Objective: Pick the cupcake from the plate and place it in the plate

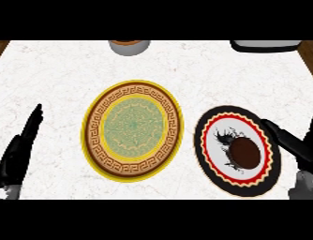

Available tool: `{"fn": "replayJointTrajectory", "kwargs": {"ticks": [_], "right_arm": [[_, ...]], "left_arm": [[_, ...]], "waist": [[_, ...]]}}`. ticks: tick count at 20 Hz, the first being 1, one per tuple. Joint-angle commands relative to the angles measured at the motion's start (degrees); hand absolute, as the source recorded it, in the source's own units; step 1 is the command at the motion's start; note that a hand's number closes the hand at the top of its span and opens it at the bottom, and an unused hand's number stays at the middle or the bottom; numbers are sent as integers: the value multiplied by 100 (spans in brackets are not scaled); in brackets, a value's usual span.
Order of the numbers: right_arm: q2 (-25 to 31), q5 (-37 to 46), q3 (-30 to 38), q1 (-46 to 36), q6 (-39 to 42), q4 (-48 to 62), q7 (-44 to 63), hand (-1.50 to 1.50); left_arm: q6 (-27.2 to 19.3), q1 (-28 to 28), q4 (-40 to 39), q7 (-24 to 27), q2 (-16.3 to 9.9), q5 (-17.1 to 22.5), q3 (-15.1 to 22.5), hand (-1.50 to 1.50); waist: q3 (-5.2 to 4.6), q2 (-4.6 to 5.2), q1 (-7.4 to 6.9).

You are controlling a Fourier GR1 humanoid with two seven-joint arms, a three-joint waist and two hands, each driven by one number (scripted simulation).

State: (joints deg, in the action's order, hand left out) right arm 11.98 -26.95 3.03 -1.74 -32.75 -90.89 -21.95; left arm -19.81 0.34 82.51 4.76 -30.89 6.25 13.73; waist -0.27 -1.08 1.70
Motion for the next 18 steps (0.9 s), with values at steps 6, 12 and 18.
{"fn": "replayJointTrajectory", "kwargs": {"ticks": [6,12,18], "right_arm": [[-518,1114,-1508,2486,-906,-2777,-70,-150],[1262,1740,-1645,3386,-724,-3141,1572,-150],[2459,2374,-1555,3342,-839,-3738,3644,-150]], "left_arm": [[286,383,-18,438,-186,94,-383,0],[263,487,37,649,-53,-2,-275,0],[426,280,119,352,-121,-1,-324,0]], "waist": [[16,83,-81],[-1,106,-137],[6,133,-210]]}}
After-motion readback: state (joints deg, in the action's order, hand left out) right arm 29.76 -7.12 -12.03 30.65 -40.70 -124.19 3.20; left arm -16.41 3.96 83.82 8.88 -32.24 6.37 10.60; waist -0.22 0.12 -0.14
